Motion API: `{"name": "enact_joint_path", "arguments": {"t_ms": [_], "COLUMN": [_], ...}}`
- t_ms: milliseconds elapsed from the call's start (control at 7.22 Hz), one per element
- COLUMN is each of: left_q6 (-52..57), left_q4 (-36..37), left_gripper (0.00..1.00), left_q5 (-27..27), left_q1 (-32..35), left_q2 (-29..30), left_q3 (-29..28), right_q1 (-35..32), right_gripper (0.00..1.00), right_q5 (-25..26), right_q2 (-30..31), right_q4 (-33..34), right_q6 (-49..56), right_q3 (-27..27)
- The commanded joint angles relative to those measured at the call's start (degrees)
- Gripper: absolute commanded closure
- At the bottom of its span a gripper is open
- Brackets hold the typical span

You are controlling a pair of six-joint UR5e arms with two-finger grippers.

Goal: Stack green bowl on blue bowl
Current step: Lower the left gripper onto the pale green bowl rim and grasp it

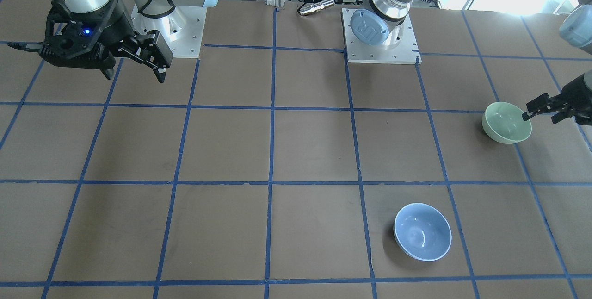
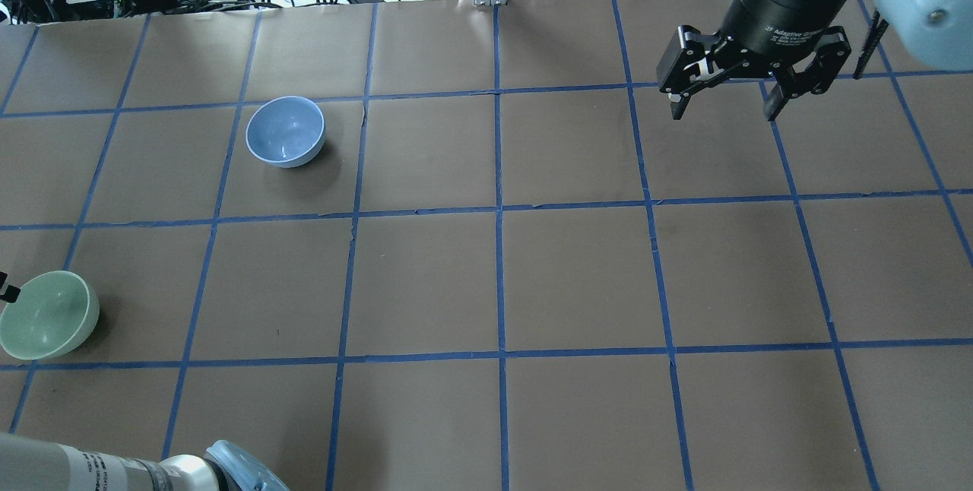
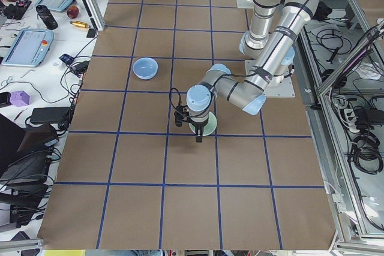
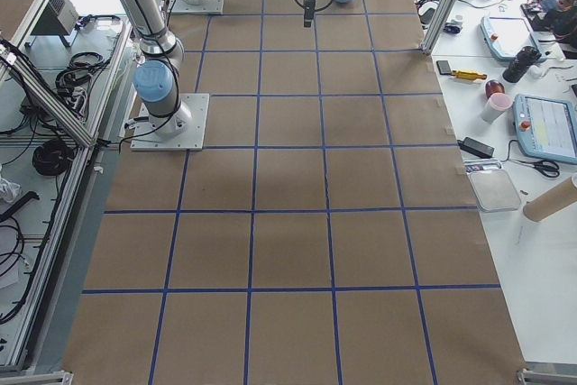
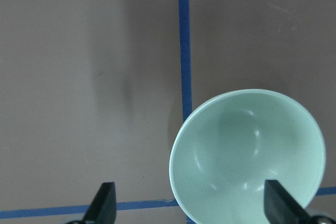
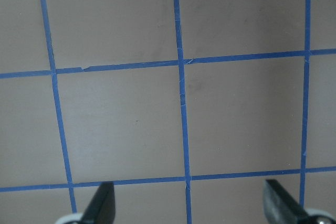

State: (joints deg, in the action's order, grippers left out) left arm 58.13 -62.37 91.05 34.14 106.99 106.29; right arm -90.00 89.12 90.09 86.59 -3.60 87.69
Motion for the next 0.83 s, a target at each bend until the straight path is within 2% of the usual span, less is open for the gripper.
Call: {"name": "enact_joint_path", "arguments": {"t_ms": [0, 138, 554, 692], "left_q6": [0.32, 0.66, 2.07, 2.51], "left_q4": [1.9, 4.34, 4.63, 4.63], "left_gripper": [0.12, 0.19, 0.87, 1.0], "left_q5": [-0.08, 0.0, -1.14, -1.14], "left_q1": [-0.12, -0.12, -0.12, -0.12], "left_q2": [0.76, 1.29, 2.61, 2.61], "left_q3": [2.24, 2.69, 2.52, 2.52], "right_q1": [0.0, 0.0, 0.0, 0.0], "right_gripper": [0.0, 0.0, 0.0, 0.0], "right_q5": [0.0, 0.0, 0.0, 0.0], "right_q2": [0.0, 0.0, 0.0, 0.0], "right_q4": [0.07, 0.07, -0.02, -0.02], "right_q6": [0.0, 0.0, 0.0, 0.0], "right_q3": [-0.06, 0.02, -0.06, 0.02]}}
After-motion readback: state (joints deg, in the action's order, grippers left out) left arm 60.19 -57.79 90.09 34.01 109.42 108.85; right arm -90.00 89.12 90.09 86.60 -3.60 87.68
